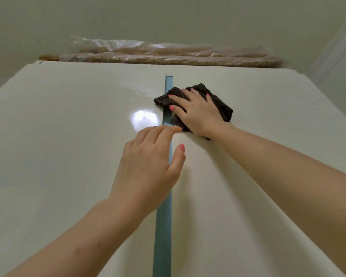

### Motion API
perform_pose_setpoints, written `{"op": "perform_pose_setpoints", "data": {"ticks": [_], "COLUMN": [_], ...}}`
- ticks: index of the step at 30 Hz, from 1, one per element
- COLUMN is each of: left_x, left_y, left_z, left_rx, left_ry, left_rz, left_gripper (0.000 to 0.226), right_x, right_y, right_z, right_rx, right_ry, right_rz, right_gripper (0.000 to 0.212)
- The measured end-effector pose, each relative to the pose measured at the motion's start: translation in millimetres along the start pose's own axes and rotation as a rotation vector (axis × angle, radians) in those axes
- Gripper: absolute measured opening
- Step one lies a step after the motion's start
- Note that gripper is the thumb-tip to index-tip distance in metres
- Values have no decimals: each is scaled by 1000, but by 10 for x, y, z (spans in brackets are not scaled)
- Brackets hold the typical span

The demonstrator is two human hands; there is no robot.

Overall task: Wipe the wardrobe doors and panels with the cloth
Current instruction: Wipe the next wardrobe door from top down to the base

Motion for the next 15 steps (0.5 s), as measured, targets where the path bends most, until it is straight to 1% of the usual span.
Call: {"op": "perform_pose_setpoints", "data": {"ticks": [2,4,6,7,10,11,12,13,14,15], "left_x": [14,46,73,80,132,152,170,178,180,174], "left_y": [34,47,49,48,37,31,18,7,1,10], "left_z": [-62,-137,-176,-181,-202,-217,-248,-274,-287,-278], "left_rx": [-13,0,11,7,-9,-7,0,7,11,14], "left_ry": [18,18,9,13,38,44,51,53,49,42], "left_rz": [22,41,36,34,33,30,30,36,43,47], "left_gripper": [52,55,60,60,53,52,52,52,51,51], "right_x": [-44,-55,-67,-68,-47,-56,-79,-116,-154,-189], "right_y": [-209,-322,-272,-177,222,310,334,300,228,145], "right_z": [-39,-33,-1,5,-116,-220,-370,-542,-733,-896], "right_rx": [17,65,34,-29,-333,-400,-410,-352,-231,-64], "right_ry": [-30,-44,-58,-67,-62,-66,-71,-81,-89,-100], "right_rz": [-2,-14,13,33,64,70,60,23,-31,-88], "right_gripper": [48,47,47,46,42,41,40,39,38,39]}}
Point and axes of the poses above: each hand's wrist, its own y-axis away from the middle knuckle, its own x-axis out of the palm, z = x × y, the point moved 1 cm from there along -y, towards the middle knuckle, and after that the axes turned 10 degrees about z, right-handed, at the moved point
